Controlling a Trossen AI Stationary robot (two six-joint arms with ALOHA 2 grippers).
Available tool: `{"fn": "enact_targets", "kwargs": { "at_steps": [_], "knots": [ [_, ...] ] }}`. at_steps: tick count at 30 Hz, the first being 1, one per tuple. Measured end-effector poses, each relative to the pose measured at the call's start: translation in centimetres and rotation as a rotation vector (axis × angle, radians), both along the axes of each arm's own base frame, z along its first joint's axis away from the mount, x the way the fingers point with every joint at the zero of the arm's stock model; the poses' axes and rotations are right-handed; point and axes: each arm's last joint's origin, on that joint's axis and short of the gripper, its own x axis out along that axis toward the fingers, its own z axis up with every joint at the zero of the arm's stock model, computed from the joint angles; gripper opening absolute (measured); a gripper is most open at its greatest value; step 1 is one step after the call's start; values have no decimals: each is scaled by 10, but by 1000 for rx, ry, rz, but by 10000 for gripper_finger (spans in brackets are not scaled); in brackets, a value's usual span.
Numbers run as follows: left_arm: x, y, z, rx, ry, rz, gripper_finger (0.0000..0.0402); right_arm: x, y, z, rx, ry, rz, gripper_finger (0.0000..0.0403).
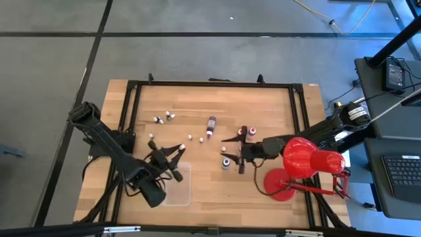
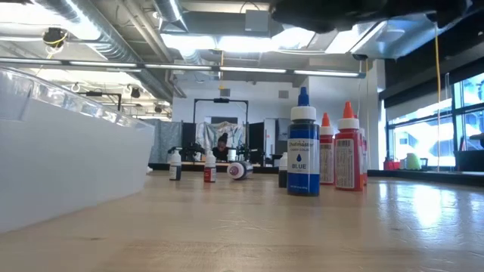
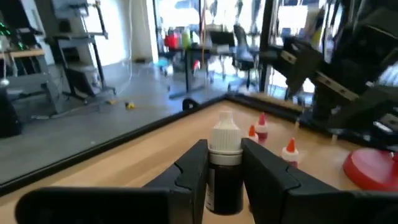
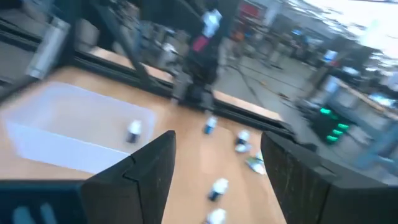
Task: Pick & Place food coloring
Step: Put the small red food coloring bottle into the bin
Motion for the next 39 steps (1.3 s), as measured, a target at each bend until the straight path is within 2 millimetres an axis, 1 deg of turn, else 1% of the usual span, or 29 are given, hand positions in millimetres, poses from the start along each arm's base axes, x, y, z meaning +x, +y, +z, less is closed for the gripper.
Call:
{"fn": "enact_targets", "kwargs": {
  "at_steps": [3,5,9,11,13,17,19,21,25,27,30,33,36,39],
  "knots": [
    [21,-2,26,-35,52,-50,86,4,0,6,-15,-3,-67,239],
    [34,-1,41,-21,84,-103,86,5,0,7,-34,3,-70,239],
    [57,4,66,10,75,-279,86,5,0,7,-49,2,-53,239],
    [67,8,76,48,46,-391,86,5,0,8,-50,-7,-51,239],
    [78,13,84,86,-22,-465,86,5,0,10,-52,-22,-51,239],
    [93,25,89,211,-132,-546,86,5,2,17,-86,-85,-46,239],
    [95,32,86,262,-185,-578,86,4,5,20,-122,-111,-40,239],
    [96,41,78,289,-236,-594,83,3,8,22,-154,-126,-29,239],
    [88,60,47,305,-339,-614,75,2,12,23,-158,-138,-17,239],
    [82,71,31,310,-404,-656,77,2,12,23,-149,-139,-17,239],
    [71,86,12,322,-478,-714,83,2,13,23,-70,-151,10,239],
    [65,97,-2,326,-483,-770,84,3,12,26,44,-186,97,239],
    [67,103,-8,324,-480,-862,82,5,7,28,153,-215,151,239],
    [70,104,-12,335,-467,-894,81,10,2,25,179,-225,155,239]
  ]
}}
